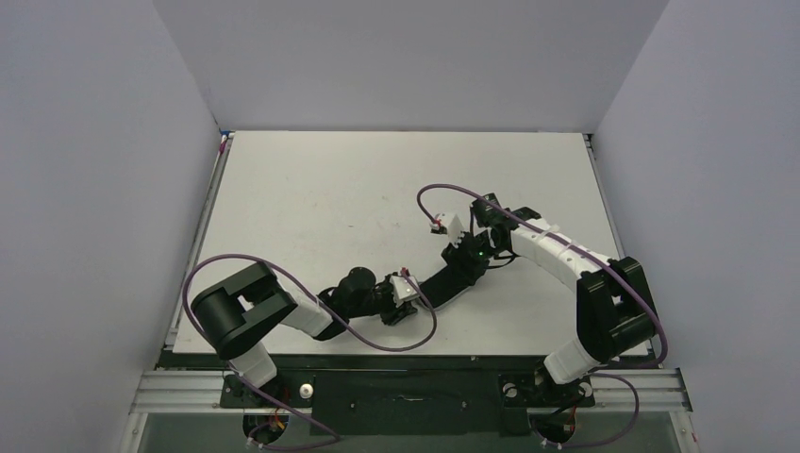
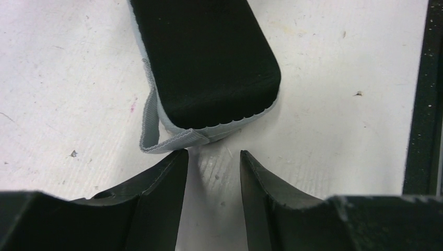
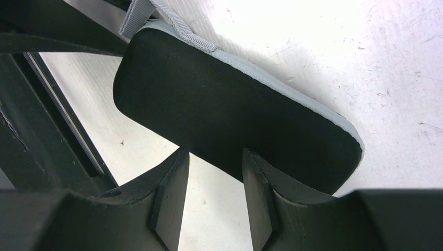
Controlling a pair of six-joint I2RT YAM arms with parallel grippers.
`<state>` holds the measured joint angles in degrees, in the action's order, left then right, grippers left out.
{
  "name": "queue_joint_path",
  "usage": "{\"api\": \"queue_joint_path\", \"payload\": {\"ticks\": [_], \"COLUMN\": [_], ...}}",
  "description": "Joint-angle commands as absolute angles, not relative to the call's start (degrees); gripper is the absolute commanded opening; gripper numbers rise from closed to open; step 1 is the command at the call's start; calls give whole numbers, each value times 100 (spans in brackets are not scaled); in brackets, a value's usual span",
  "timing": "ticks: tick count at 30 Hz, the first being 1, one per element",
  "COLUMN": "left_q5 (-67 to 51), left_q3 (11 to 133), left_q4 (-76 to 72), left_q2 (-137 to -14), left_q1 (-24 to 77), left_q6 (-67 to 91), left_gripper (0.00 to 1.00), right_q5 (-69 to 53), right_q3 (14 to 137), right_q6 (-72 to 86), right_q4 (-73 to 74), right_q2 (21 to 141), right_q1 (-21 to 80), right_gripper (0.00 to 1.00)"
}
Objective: Open the umbrella
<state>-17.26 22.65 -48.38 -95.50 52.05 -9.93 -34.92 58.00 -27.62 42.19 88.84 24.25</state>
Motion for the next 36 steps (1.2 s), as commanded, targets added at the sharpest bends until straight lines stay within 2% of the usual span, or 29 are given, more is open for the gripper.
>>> {"api": "queue_joint_path", "payload": {"ticks": [1,11,13,18,20,24,29,31,32,34,36], "left_q5": [-1758,-2057,-2276,-2513,-2474,-2163,-1842,-1773,-1778,-1809,-1902], "left_q3": [2490,2689,2696,2694,2625,2478,2456,2505,2505,2480,2471], "left_q4": [-5246,-5482,-5464,-5209,-5207,-5256,-5156,-5055,-5065,-5105,-5106], "left_q2": [-9528,-9944,-9967,-9890,-9829,-9699,-9511,-9490,-9500,-9527,-9561], "left_q1": [5117,4998,4997,5002,5001,5053,5164,5144,5101,5026,4925], "left_q6": [-1197,-1393,-1431,-1569,-1598,-1499,-1042,-798,-747,-768,-817], "left_gripper": [39,38,34,5,0,0,0,0,0,0,0], "right_q5": [-3195,-3237,-3224,-3122,-3057,-2869,-2803,-3161,-3321,-3723,-3786], "right_q3": [5656,5684,5698,5714,5698,5695,5663,5649,5627,5632,5714], "right_q6": [-3031,-3190,-3190,-3113,-3025,-2636,-2345,-2619,-2957,-3672,-4544], "right_q4": [4715,4812,4809,4736,4651,4409,4170,4330,4402,4831,5151], "right_q2": [9207,9231,9261,9310,9327,9363,9300,9142,8954,8662,8411], "right_q1": [2357,2341,2334,2303,2297,2296,2291,2185,2121,1877,1780], "right_gripper": [39,39,38,36,34,30,30,41,57,72,79]}}
